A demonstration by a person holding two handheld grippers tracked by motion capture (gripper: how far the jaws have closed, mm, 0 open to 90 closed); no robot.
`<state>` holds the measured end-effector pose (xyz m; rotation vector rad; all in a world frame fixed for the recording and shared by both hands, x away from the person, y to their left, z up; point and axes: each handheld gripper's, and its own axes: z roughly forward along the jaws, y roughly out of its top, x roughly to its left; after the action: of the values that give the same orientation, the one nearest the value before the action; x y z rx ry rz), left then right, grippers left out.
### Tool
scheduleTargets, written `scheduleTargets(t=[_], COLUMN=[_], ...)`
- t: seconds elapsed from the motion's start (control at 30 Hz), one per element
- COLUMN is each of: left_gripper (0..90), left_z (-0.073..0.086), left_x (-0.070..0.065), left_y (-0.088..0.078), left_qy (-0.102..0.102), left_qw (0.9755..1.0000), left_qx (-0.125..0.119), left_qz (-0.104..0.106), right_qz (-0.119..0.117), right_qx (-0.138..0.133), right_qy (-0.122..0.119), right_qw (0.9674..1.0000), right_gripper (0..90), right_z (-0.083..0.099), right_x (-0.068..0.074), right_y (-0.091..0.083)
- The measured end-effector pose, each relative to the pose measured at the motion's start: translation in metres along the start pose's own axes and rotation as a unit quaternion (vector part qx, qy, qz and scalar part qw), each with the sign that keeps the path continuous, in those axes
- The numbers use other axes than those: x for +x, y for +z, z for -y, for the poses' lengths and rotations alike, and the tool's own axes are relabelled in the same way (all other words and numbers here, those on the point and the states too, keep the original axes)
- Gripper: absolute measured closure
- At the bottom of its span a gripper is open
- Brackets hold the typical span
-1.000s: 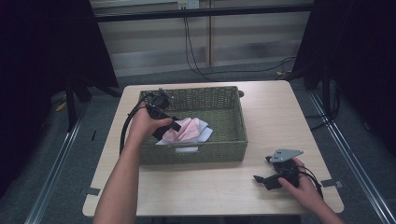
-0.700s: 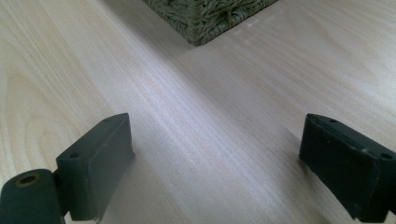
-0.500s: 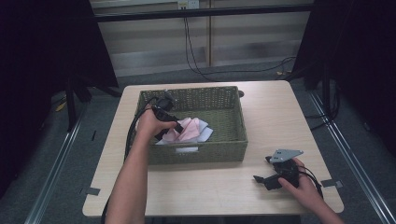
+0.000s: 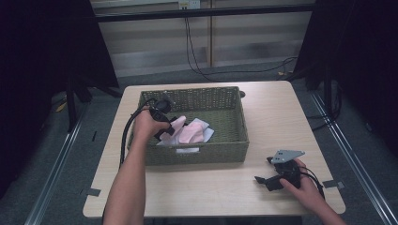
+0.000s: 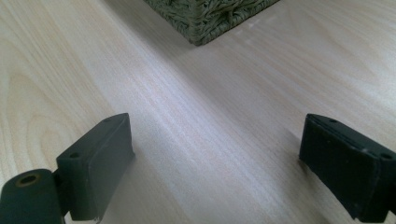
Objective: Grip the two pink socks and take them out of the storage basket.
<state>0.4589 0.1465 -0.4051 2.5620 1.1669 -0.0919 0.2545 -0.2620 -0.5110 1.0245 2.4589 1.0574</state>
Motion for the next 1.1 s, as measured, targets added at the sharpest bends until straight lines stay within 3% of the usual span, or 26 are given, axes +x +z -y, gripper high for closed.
scheduleTargets(t=[0.17,0.4,0.63,1.1], left_gripper=[80.5,80.5,80.5,80.3], left_z=[0.000,0.002,0.004,0.008], left_x=[-0.005,-0.014,-0.026,-0.051], left_y=[-0.024,-0.042,-0.056,-0.081], left_qy=[-0.006,-0.002,0.013,0.043], left_qw=[0.9999,0.9991,0.9976,0.9954], left_qx=[-0.006,-0.013,-0.020,-0.025], left_qz=[0.012,0.040,0.064,0.082], right_qz=[0.000,0.000,0.000,0.000], right_qx=[0.000,0.000,0.000,0.000], right_qy=[-0.001,-0.001,0.000,0.000], right_qw=[1.0000,1.0000,1.0000,1.0000], right_gripper=[8.9,8.9,8.9,8.9], right_z=[0.000,0.000,0.000,0.000], right_x=[0.000,0.000,0.000,0.000], right_y=[0.000,0.000,0.000,0.000])
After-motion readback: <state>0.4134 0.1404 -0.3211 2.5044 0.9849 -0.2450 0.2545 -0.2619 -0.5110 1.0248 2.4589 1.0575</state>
